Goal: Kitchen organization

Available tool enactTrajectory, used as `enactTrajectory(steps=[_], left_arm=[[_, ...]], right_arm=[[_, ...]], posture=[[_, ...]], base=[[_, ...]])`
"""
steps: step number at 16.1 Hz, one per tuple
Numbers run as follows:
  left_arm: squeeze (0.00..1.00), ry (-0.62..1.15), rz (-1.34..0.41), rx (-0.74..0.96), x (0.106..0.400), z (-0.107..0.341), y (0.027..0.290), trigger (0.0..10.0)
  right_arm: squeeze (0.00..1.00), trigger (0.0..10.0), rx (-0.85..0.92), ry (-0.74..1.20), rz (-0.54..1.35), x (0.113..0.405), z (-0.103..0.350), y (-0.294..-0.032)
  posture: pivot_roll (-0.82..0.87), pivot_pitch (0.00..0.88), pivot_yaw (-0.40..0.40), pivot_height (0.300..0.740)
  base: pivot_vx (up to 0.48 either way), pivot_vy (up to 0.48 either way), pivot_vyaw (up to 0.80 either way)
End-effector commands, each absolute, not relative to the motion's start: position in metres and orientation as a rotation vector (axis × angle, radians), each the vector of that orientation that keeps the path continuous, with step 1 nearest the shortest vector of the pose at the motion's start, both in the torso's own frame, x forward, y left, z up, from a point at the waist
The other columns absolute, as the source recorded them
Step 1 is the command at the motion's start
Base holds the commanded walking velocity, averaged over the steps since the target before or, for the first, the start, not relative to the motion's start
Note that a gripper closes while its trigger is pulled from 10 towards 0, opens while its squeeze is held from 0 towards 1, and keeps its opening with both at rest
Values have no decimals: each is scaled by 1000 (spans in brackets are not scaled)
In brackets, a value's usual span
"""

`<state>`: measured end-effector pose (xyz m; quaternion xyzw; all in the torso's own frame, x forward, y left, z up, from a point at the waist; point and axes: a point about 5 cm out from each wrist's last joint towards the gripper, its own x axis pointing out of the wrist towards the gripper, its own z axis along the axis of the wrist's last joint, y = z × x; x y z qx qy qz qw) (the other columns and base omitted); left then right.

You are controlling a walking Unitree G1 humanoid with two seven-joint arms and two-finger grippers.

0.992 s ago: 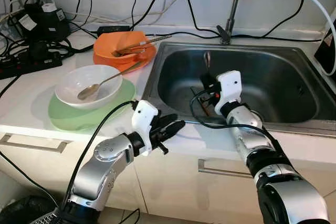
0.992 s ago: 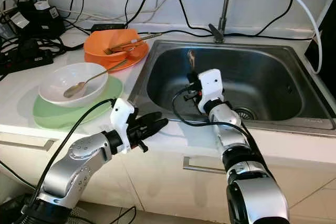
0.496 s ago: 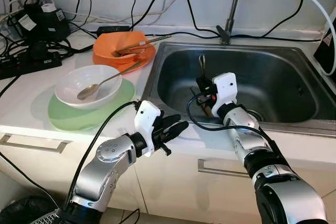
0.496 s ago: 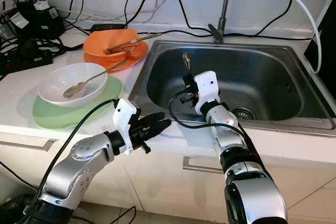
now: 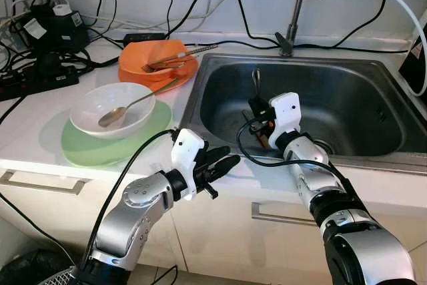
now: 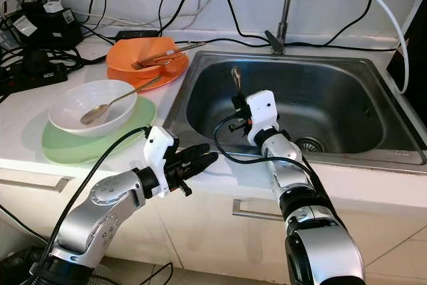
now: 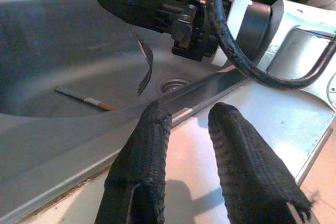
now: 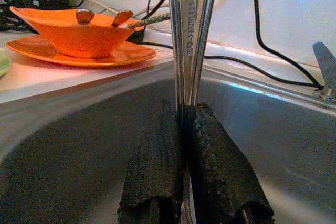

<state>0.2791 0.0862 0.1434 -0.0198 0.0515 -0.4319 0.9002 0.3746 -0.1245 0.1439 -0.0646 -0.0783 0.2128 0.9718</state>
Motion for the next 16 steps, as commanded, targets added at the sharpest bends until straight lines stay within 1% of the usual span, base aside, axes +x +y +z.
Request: enactTrajectory(steps=[1,4,8,9,11,12,13,14,15,16], left_arm=[[0,103,-896,-37,277,146,86,10000],[0,103,-896,-35,277,145,86,10000],[0,104,-899,-29,277,144,86,10000],[0,104,-898,-27,278,145,86,10000],[0,103,-898,-25,278,145,86,10000],[0,103,-898,-24,278,145,86,10000],[0,102,-898,-24,278,145,85,10000],[0,102,-898,-25,278,145,85,10000],[0,101,-897,-25,278,145,85,10000],[0,100,-896,-24,278,145,85,10000]], right_arm=[[220,10000,-139,-172,441,377,148,-120],[220,10000,-138,-172,437,377,149,-121],[192,10000,-145,-172,444,376,147,-120],[0,10000,-148,-171,450,375,147,-119],[0,10000,-143,-167,457,375,146,-118],[922,10000,-134,-166,456,375,146,-118],[1000,10000,-136,-167,454,375,147,-118],[1000,10000,-144,-169,451,376,147,-118],[0,10000,-149,-170,451,376,147,-118],[0,10000,-149,-169,449,376,147,-119]], posture=[[123,0,45,740],[124,0,44,740],[123,0,44,740],[125,0,42,740],[126,0,41,740],[126,0,41,740],[126,0,40,740],[126,1,40,740],[126,1,40,740],[126,1,40,740]], base=[[0,0,0],[0,0,0],[0,0,0],[0,0,0],[0,0,0],[0,0,0],[0,0,0],[0,0,0],[0,0,0],[0,0,0]])
